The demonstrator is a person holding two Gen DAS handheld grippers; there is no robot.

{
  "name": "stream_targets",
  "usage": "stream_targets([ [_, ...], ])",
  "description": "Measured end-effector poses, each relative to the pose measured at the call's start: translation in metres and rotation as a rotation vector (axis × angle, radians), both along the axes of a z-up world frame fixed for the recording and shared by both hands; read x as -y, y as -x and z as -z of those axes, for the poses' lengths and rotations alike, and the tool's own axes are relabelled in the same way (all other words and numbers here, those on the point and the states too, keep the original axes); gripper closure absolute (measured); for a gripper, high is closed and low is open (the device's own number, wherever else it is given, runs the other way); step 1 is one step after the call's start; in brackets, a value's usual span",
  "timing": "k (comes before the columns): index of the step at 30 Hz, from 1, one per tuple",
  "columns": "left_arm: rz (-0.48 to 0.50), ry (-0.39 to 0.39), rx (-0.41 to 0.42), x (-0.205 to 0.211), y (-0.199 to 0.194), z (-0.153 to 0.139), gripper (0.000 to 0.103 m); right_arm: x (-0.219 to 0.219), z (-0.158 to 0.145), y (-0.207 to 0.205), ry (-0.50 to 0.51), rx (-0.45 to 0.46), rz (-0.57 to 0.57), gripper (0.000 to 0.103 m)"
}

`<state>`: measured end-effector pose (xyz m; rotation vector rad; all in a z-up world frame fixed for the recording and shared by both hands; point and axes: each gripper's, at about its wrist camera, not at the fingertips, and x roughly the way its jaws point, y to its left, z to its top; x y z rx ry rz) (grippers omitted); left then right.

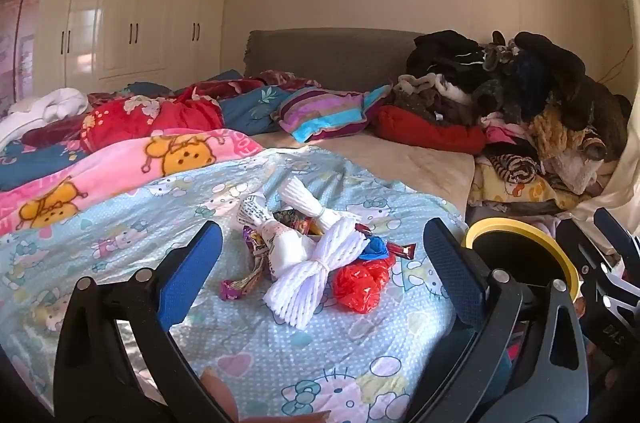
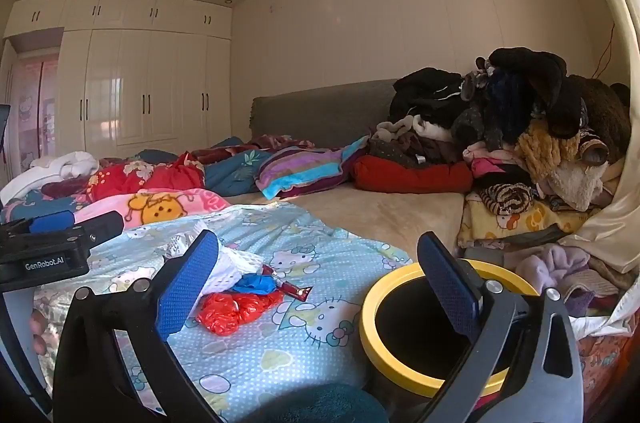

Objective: Collect trash

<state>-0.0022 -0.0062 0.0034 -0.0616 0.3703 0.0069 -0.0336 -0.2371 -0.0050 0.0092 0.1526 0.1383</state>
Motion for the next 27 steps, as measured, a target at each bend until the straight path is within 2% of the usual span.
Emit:
stream_targets([
  [27,0.003,0.003,0.006,0.0021,-0.0012,-0.0003,0.011,0.0047,-0.0046,-0.0001,-0.005,-0.008,0.008,0.006],
])
